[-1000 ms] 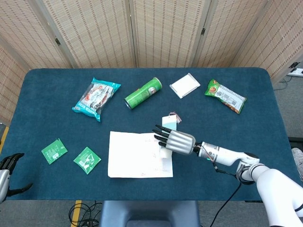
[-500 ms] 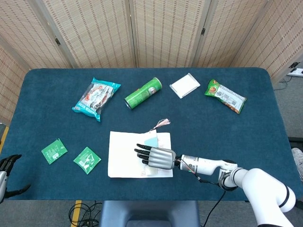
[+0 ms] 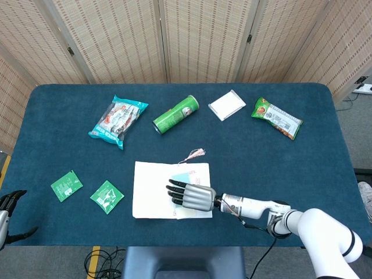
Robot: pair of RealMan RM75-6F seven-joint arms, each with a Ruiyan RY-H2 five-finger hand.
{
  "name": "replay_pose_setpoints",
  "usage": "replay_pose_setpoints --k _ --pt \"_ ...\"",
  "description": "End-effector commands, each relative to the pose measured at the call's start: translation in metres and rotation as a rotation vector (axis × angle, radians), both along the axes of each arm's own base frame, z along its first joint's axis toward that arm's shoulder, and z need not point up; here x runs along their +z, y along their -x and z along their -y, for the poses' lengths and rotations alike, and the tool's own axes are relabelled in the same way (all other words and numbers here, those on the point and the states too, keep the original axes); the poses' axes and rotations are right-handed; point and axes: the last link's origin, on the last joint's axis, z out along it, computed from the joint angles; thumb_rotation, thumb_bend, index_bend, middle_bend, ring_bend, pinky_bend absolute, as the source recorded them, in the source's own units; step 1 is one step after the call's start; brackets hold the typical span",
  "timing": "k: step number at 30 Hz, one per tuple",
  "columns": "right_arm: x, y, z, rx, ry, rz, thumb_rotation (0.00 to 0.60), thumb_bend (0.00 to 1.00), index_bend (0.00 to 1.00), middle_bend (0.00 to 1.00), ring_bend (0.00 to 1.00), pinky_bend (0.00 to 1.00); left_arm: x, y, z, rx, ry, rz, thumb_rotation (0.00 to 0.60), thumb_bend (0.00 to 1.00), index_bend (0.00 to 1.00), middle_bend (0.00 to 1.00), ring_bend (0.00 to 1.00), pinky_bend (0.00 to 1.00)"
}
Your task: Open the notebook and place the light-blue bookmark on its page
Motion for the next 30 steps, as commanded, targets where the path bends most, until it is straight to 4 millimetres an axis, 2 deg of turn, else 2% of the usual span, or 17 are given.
replay_pose_setpoints --k 1,16,23,30 --pt "-0.0011 0.0001 -0.0012 0.004 -0.004 -0.003 0.600 0.23 0.22 0.13 0.00 0.00 0.0003 0.0002 0.0004 0.001 -0.001 0.000 0.600 0.15 0.16 0.17 0.15 0.23" --pt "-0.0061 -0.0006 -0.0024 -0.004 -0.003 0.018 0.600 0.23 0.18 0.12 0.00 0.00 -0.0004 0.0005 0.0000 0.003 0.002 -0.001 0.600 0.15 0.16 0.17 0.15 0.23" --pt "-0.0081 -0.0003 -0.0047 -0.034 -0.004 0.050 0.600 0.23 0.01 0.03 0.00 0.00 0.0000 0.0008 0.0006 0.004 0.004 -0.002 0.600 0.15 0.16 0.17 0.15 0.23" --pt "-0.0078 -0.0026 -0.0048 -0.040 -0.007 0.066 0.600 0.21 0.00 0.00 0.00 0.00 0.0000 -0.0001 0.0000 0.003 0.006 -0.002 0.600 0.15 0.16 0.17 0.15 0.23"
